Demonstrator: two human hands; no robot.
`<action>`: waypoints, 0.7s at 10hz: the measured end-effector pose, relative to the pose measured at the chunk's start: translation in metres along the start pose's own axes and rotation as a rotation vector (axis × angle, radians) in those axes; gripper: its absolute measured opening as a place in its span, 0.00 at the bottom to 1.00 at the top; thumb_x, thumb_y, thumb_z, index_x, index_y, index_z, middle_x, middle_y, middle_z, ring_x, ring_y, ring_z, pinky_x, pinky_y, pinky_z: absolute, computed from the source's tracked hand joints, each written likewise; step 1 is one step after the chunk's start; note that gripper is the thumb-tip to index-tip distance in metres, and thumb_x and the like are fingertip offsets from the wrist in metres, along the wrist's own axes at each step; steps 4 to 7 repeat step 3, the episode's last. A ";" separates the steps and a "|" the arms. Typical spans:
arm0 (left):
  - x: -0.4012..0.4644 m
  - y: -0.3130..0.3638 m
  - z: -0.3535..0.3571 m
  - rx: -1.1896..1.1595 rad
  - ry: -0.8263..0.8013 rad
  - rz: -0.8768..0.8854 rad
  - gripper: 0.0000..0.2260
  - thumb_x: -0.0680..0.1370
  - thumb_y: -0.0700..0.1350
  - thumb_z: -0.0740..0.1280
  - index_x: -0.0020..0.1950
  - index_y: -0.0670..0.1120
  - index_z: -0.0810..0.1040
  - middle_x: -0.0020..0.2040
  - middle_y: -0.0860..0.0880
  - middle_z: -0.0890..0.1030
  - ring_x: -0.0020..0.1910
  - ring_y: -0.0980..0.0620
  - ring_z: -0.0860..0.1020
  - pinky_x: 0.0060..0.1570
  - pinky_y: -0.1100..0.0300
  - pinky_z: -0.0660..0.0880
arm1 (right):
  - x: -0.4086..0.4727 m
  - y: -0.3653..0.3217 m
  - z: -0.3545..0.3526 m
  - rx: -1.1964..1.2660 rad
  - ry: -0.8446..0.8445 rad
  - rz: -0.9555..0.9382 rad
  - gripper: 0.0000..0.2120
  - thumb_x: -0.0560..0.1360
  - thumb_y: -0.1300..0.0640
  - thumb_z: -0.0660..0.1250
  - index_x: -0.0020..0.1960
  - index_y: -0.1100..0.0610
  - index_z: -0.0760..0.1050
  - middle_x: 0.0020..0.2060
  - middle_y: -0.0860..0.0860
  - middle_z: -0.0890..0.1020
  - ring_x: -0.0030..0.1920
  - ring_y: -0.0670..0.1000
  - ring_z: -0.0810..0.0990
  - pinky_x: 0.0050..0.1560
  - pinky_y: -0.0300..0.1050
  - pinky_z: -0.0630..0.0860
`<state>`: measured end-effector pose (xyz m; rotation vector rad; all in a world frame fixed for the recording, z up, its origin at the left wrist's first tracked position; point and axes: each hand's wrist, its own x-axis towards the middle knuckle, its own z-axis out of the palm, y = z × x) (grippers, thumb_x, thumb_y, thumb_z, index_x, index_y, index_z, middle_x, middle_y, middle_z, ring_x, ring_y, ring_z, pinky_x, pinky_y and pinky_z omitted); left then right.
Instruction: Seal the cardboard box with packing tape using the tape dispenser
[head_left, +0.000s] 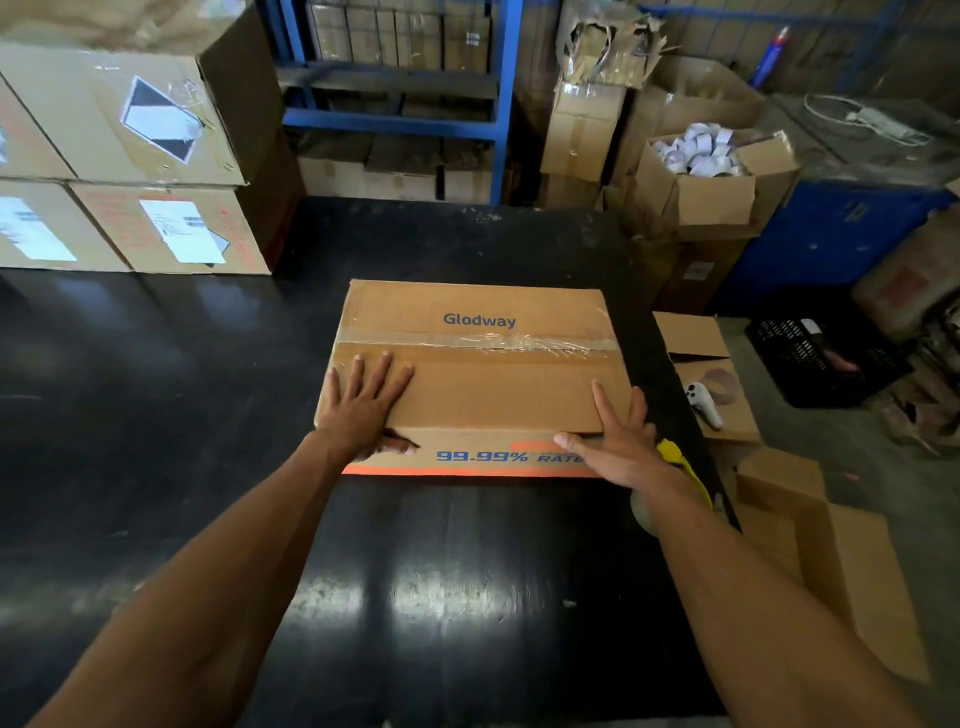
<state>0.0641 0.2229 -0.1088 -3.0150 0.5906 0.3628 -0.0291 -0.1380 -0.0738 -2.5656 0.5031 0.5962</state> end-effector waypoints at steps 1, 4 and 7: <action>-0.008 0.008 -0.001 0.016 0.091 -0.018 0.58 0.65 0.74 0.69 0.81 0.53 0.36 0.80 0.39 0.36 0.78 0.33 0.36 0.72 0.27 0.40 | -0.001 -0.002 -0.001 0.000 0.012 -0.004 0.55 0.64 0.22 0.62 0.73 0.34 0.26 0.75 0.51 0.26 0.77 0.65 0.38 0.74 0.67 0.49; -0.132 0.072 0.061 -0.449 0.518 -0.127 0.35 0.78 0.57 0.61 0.78 0.36 0.61 0.80 0.38 0.58 0.78 0.35 0.57 0.71 0.30 0.56 | -0.092 0.068 0.092 0.291 0.597 -0.178 0.47 0.73 0.39 0.70 0.78 0.36 0.39 0.79 0.56 0.47 0.77 0.62 0.52 0.70 0.70 0.62; -0.132 0.072 0.061 -0.449 0.518 -0.127 0.35 0.78 0.57 0.61 0.78 0.36 0.61 0.80 0.38 0.58 0.78 0.35 0.57 0.71 0.30 0.56 | -0.092 0.068 0.092 0.291 0.597 -0.178 0.47 0.73 0.39 0.70 0.78 0.36 0.39 0.79 0.56 0.47 0.77 0.62 0.52 0.70 0.70 0.62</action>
